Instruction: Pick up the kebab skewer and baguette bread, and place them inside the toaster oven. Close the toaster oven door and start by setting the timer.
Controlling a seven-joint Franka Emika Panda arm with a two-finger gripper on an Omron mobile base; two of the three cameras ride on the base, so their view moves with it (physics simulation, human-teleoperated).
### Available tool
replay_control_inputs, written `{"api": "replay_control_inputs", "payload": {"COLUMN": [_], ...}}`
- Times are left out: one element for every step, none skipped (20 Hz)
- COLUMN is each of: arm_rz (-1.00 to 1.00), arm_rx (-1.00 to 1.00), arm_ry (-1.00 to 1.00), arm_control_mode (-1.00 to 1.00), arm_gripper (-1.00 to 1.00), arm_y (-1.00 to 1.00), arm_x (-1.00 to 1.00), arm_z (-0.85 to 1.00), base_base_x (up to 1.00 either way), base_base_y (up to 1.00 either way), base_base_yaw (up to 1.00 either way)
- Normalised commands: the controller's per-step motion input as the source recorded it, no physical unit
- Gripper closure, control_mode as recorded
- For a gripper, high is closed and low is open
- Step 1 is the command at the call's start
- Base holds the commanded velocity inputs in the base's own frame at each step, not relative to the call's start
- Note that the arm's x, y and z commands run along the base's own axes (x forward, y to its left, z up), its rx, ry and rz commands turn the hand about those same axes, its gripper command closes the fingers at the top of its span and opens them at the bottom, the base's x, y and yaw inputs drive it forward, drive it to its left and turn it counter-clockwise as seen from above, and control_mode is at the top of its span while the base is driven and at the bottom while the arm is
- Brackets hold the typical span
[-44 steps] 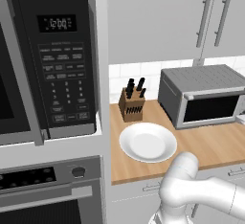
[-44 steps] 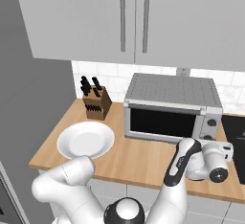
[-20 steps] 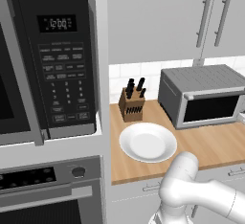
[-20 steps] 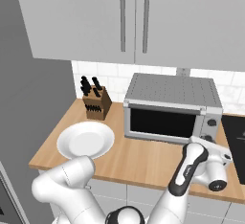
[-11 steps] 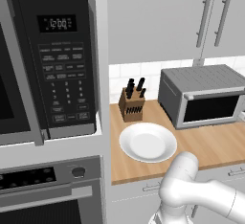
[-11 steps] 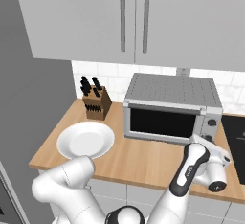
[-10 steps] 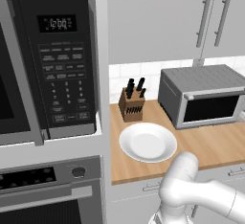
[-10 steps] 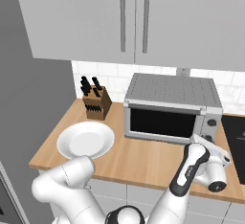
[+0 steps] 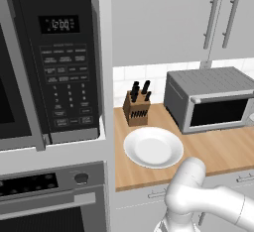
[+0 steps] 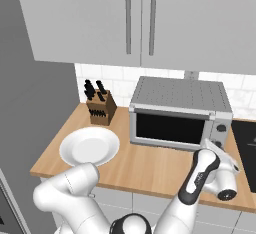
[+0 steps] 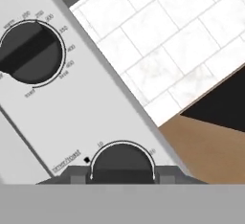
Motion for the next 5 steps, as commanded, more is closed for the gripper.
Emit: {"api": "replay_control_inputs", "payload": {"arm_rz": [0.00, 0.00, 0.00, 0.00, 0.00], "arm_rx": [0.14, 0.14, 0.15, 0.14, 0.14], "arm_ry": [0.00, 0.00, 0.00, 0.00, 0.00], "arm_control_mode": [-1.00, -1.00, -1.00, -1.00, -1.00], "arm_gripper": [1.00, 1.00, 1.00, 1.00, 1.00], "arm_y": [0.00, 0.00, 0.00, 0.00, 0.00], "arm_x": [0.00, 0.00, 0.00, 0.00, 0.00], "arm_z": [-0.01, -0.02, -0.01, -0.04, -0.04], "base_base_x": [0.00, 0.00, 0.00, 0.00, 0.00], "base_base_y": [0.00, 0.00, 0.00, 0.00, 0.00], "base_base_yaw": [0.00, 0.00, 0.00, 0.00, 0.00]}}
